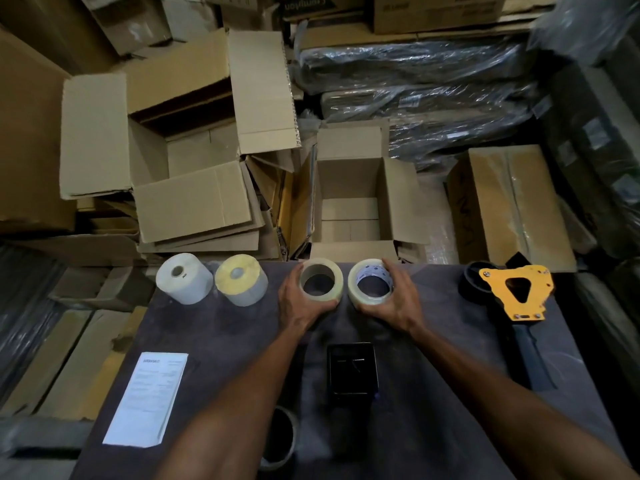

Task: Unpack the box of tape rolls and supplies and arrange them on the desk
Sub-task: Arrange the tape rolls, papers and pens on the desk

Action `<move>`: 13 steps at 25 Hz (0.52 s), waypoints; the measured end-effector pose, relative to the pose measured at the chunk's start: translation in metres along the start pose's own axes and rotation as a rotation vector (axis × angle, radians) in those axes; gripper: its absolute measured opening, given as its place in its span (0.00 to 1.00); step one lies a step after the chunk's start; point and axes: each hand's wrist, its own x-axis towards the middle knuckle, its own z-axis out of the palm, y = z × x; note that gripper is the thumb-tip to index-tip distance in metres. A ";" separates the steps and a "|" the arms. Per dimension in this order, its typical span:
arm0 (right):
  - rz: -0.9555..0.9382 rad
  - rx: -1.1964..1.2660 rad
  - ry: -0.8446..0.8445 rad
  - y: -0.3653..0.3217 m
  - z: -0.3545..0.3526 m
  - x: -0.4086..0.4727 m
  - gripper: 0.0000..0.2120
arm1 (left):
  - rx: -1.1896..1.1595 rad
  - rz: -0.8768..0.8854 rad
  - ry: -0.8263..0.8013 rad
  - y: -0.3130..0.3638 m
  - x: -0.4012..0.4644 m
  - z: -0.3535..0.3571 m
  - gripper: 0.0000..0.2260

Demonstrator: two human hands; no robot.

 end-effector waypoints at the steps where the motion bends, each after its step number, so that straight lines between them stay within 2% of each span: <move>1: -0.015 0.009 0.007 0.001 0.002 0.000 0.53 | 0.001 0.003 0.017 0.000 -0.002 0.001 0.44; 13: -0.082 -0.018 0.002 0.011 0.004 0.007 0.54 | 0.035 -0.029 0.028 -0.002 0.001 0.006 0.47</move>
